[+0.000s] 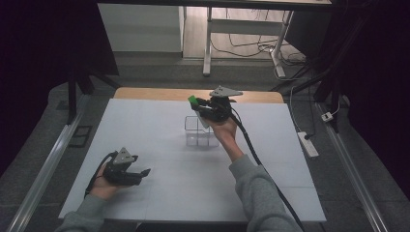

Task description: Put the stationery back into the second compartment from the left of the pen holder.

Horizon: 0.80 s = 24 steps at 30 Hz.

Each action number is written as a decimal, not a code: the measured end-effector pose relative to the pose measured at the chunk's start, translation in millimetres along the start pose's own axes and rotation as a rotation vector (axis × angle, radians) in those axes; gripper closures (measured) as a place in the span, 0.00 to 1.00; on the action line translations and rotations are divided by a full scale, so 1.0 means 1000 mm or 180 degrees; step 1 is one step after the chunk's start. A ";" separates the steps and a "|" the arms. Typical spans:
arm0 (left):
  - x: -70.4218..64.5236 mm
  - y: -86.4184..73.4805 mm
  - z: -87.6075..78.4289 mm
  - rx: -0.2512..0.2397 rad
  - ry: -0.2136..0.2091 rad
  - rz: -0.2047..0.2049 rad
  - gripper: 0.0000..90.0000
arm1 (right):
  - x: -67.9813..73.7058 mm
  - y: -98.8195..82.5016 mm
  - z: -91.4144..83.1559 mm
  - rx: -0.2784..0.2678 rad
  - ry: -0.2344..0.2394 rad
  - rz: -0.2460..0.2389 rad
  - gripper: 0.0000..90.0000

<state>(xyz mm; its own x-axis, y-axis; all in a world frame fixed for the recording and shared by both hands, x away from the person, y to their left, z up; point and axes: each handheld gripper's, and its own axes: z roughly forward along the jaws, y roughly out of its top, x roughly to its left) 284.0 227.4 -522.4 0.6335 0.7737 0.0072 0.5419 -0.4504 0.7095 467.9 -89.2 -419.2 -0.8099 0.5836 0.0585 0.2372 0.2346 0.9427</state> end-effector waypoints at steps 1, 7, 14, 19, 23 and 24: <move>0.000 0.000 0.000 0.0004 0.0000 0.0001 0.30 | -0.002 -0.001 0.001 -0.0008 -0.0007 0.0013 0.74; 0.000 0.000 0.001 0.0010 0.0010 -0.0002 0.30 | -0.010 -0.003 0.003 -0.0027 -0.0031 0.0064 0.73; -0.001 0.000 0.001 0.0031 0.0019 0.0018 0.30 | -0.008 -0.006 0.006 -0.0020 -0.0018 0.0049 0.73; -0.001 0.000 0.001 0.0024 0.0011 0.0016 0.30 | -0.009 -0.008 0.005 0.0057 -0.0041 0.0060 0.60; -0.001 0.000 0.000 0.0014 0.0011 0.0016 0.30 | -0.011 -0.008 0.000 0.0186 -0.0040 0.0097 0.53; -0.001 0.000 0.000 0.0012 0.0012 0.0015 0.30 | -0.011 -0.009 -0.003 0.0217 -0.0048 0.0088 0.52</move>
<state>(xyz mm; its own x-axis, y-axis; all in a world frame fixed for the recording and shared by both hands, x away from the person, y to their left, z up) 283.3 226.4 -522.8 0.6340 0.7732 0.0134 0.5409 -0.4558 0.7069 473.6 -99.9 -427.0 -0.7945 0.6022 0.0788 0.2957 0.2703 0.9162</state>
